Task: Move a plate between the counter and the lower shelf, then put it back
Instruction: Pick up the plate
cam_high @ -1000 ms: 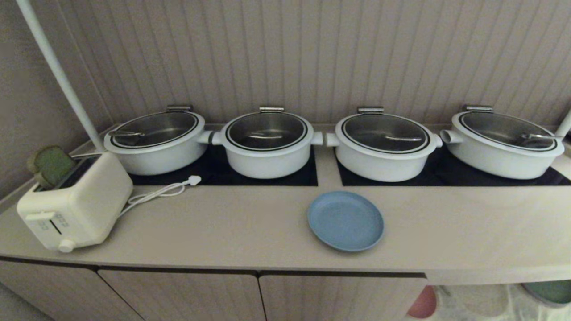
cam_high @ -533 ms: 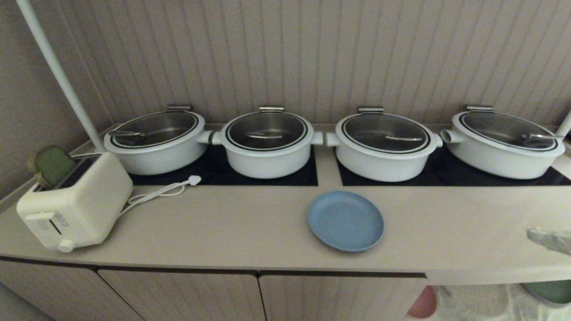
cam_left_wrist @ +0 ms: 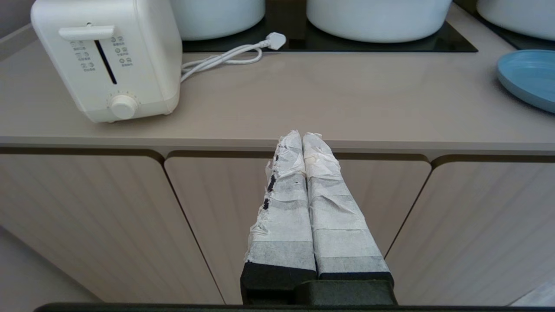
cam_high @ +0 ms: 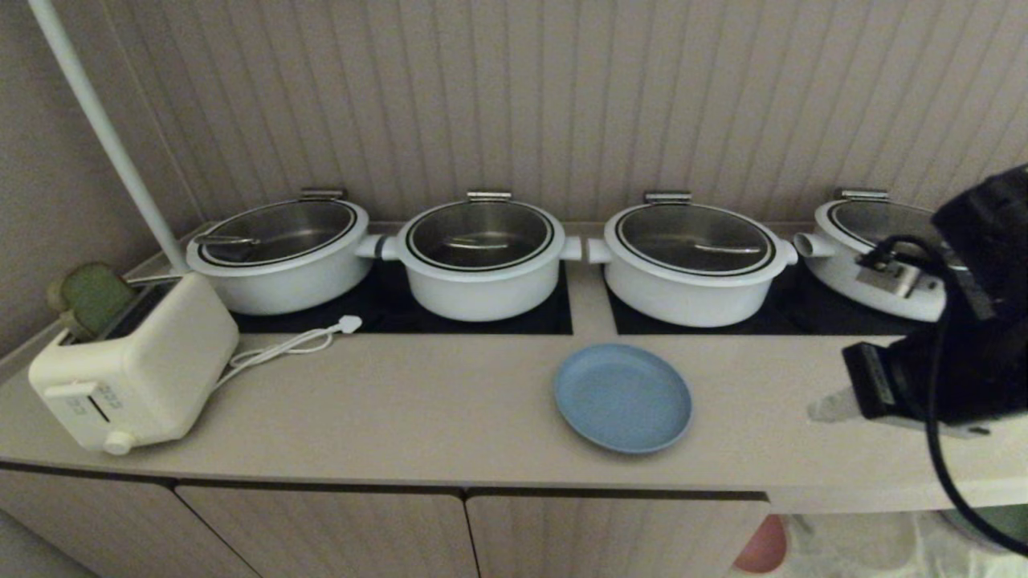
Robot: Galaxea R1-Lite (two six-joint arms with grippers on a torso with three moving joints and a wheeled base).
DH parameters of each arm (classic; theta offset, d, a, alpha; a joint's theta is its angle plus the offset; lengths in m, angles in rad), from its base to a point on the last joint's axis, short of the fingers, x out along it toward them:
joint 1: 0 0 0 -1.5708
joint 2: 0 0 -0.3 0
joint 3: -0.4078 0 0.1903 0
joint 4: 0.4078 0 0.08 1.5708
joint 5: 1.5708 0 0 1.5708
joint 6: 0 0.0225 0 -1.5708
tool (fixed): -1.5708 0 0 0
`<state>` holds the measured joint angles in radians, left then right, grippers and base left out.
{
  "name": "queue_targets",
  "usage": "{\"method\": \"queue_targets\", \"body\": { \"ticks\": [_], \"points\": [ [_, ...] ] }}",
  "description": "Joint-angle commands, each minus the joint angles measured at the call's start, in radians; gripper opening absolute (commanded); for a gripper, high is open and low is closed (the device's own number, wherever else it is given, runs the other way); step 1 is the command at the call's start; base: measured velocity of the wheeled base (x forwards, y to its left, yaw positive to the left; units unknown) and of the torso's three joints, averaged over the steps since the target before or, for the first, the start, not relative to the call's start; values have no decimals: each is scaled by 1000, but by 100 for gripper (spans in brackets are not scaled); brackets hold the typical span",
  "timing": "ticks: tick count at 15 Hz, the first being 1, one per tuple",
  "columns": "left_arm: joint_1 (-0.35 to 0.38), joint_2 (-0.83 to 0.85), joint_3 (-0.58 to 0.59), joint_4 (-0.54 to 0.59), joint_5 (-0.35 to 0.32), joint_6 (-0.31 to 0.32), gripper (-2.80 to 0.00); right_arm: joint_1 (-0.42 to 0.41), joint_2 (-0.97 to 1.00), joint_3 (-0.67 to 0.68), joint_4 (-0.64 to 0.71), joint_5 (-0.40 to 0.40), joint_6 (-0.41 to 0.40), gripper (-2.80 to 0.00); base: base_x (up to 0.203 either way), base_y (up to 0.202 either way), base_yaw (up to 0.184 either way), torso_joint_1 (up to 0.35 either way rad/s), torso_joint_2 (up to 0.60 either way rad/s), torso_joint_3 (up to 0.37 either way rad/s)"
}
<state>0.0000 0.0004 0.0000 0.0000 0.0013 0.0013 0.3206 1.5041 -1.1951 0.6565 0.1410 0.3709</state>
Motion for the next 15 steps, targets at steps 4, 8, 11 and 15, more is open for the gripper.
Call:
{"method": "queue_targets", "body": {
  "ticks": [4, 8, 11, 15],
  "points": [
    [0, 0, 0, 0, 0, 0, -280, 48, 298, -181, 21, -60, 60, -280, 0, 0, 0, 0, 0, 0],
    [0, 0, 0, 0, 0, 0, -280, 54, 415, -239, 13, -190, 50, -280, 0, 0, 0, 0, 0, 0],
    [0, 0, 0, 0, 0, 0, -280, 54, 448, -283, 20, -187, 44, -280, 0, 0, 0, 0, 0, 0],
    [0, 0, 0, 0, 0, 0, -280, 54, 442, -288, 22, -95, -61, -280, 0, 0, 0, 0, 0, 0]
  ]
}}
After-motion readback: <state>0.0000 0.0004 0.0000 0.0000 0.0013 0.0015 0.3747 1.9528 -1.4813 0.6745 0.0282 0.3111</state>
